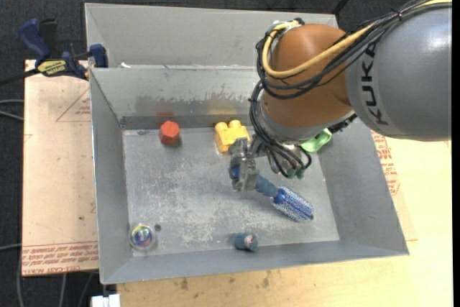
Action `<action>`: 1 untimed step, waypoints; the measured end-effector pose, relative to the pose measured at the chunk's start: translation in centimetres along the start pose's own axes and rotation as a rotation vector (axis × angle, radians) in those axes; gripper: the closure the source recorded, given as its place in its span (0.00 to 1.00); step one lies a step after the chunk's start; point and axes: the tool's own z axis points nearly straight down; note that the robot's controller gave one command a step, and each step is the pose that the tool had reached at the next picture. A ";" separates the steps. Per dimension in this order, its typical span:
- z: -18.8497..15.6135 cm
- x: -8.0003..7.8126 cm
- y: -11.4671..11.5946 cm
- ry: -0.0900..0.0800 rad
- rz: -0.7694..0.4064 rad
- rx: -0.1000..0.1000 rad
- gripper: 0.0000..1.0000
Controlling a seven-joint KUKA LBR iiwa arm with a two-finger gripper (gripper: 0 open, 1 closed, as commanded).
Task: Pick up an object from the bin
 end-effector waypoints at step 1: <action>0.5 0.2 0.0 0.008 0.003 0.000 0.00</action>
Offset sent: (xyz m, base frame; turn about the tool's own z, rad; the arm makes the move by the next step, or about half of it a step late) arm 0.0000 0.0000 0.0000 0.0000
